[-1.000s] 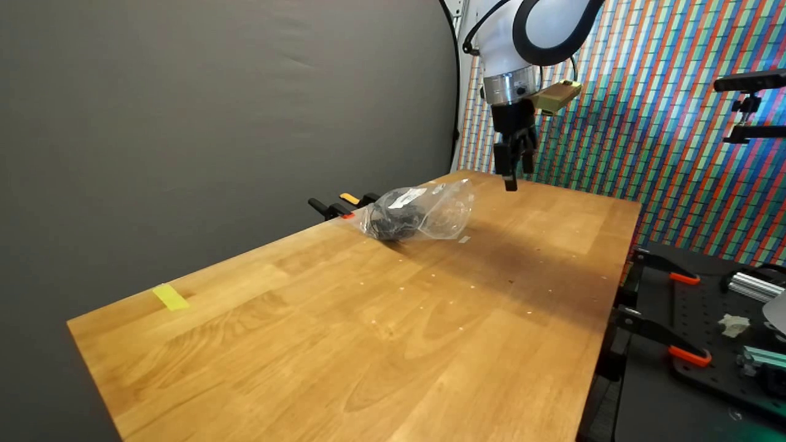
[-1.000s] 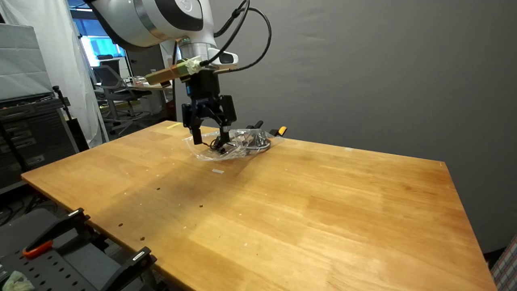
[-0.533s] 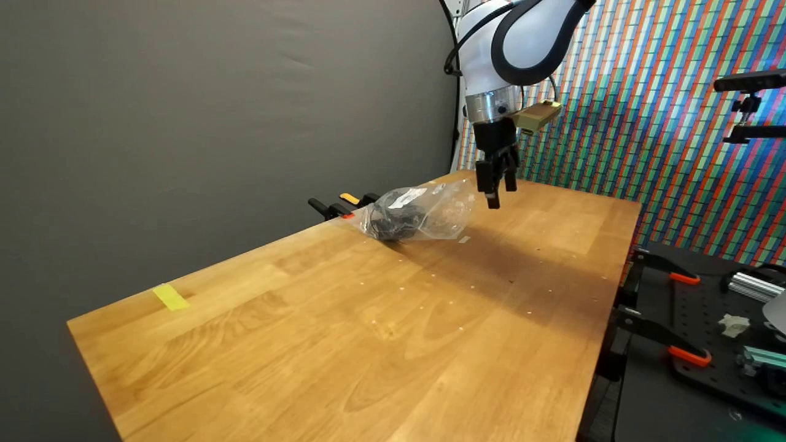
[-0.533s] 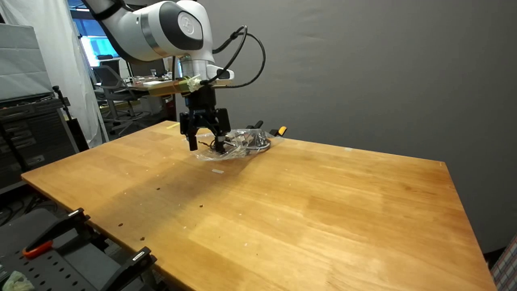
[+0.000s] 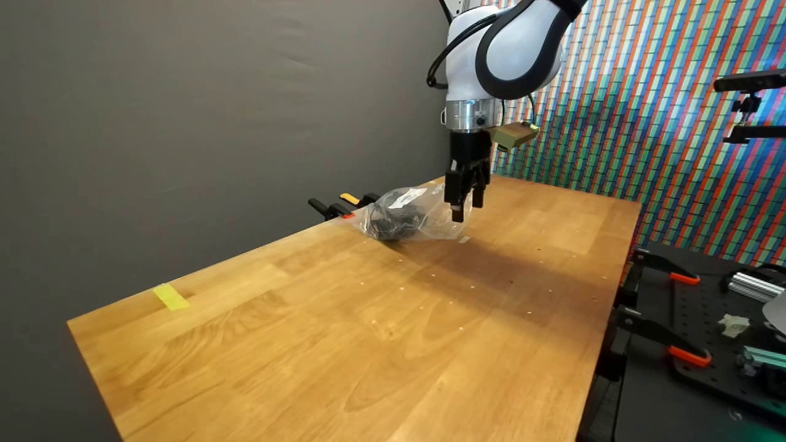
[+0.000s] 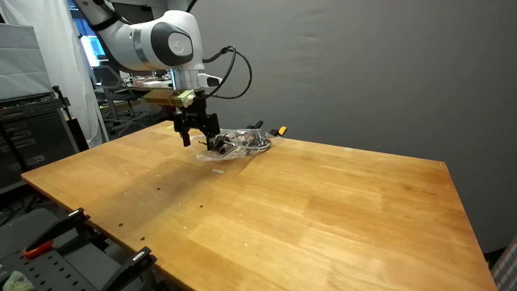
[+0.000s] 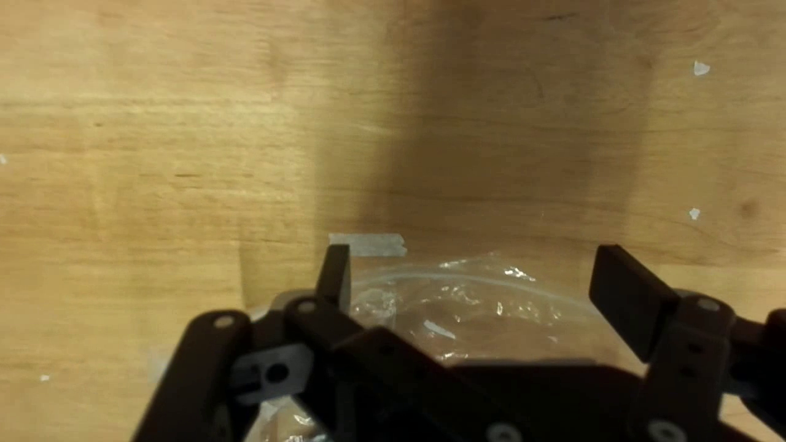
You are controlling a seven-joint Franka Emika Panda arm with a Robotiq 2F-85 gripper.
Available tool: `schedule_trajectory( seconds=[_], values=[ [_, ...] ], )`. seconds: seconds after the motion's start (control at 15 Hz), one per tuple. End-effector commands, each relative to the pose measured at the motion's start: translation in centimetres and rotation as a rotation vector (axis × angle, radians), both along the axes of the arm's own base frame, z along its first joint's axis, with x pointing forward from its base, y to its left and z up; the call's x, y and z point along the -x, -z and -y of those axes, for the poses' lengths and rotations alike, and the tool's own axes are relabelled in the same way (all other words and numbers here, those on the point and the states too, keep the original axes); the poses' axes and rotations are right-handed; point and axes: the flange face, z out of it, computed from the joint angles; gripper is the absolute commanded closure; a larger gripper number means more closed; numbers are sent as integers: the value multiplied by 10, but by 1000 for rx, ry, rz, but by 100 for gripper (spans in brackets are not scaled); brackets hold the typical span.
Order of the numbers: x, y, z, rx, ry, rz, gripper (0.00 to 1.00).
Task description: Remove the cable from the clear plastic
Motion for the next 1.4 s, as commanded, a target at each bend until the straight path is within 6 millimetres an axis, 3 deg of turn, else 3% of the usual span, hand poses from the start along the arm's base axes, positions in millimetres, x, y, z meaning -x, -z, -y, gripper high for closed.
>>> schedule_trajectory(
  seconds=[0.0,0.53,1.33],
  values=[
    [-8,13,-1,-19,-13,71,0],
    [-15,30,-1,19,-113,278,0],
    [1,50,-8,104,-382,458,0]
  ],
)
